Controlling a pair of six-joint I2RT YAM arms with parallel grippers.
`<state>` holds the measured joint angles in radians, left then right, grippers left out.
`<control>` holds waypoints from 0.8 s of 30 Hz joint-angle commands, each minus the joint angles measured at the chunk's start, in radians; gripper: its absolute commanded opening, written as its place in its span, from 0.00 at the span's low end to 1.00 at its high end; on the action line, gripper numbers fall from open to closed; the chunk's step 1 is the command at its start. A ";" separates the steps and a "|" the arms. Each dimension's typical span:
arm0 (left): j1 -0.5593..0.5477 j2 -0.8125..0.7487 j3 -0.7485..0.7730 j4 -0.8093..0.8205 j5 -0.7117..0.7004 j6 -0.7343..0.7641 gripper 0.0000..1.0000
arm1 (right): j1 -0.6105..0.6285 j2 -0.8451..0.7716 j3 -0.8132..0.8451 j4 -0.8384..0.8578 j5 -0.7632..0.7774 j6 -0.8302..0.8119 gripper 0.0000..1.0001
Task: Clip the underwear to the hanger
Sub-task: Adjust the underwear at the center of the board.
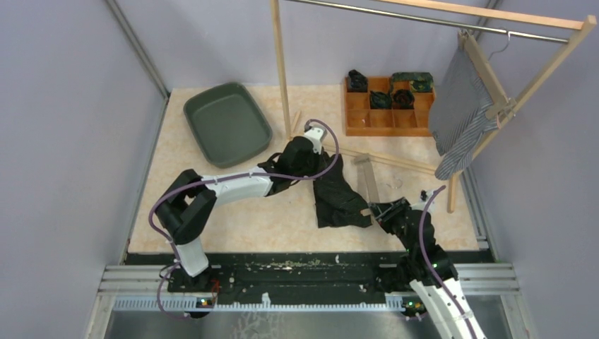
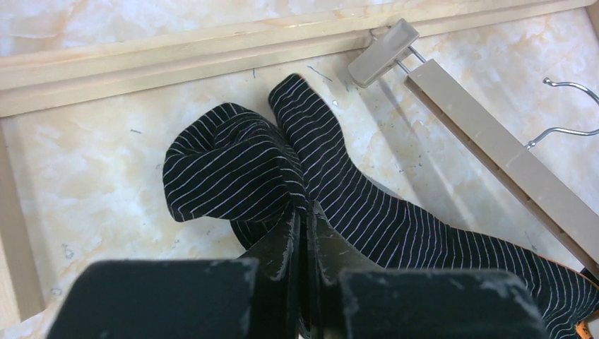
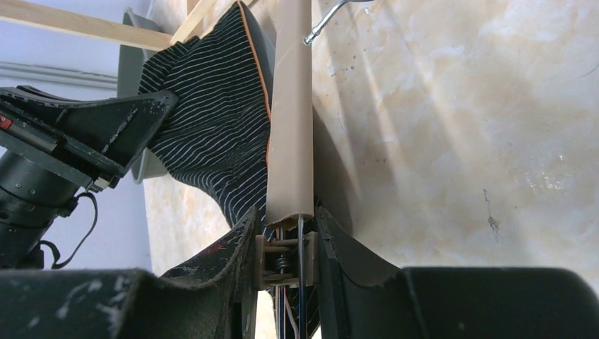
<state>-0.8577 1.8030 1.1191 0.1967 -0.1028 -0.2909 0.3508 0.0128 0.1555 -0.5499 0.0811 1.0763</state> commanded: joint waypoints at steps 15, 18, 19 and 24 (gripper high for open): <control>0.000 -0.060 -0.054 0.014 -0.054 0.017 0.06 | -0.001 -0.016 0.006 0.068 -0.017 0.013 0.12; -0.001 -0.063 -0.054 0.013 -0.058 0.017 0.06 | -0.001 -0.016 0.004 0.071 -0.017 0.014 0.12; 0.000 -0.064 -0.054 0.015 -0.060 0.018 0.06 | -0.001 -0.016 0.003 0.071 -0.017 0.015 0.12; -0.001 -0.069 -0.058 0.014 -0.066 0.018 0.06 | -0.001 -0.016 0.003 0.068 -0.019 0.014 0.11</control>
<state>-0.8577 1.7782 1.0760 0.1982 -0.1505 -0.2867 0.3508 0.0128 0.1551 -0.5465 0.0647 1.0855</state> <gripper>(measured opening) 0.067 0.292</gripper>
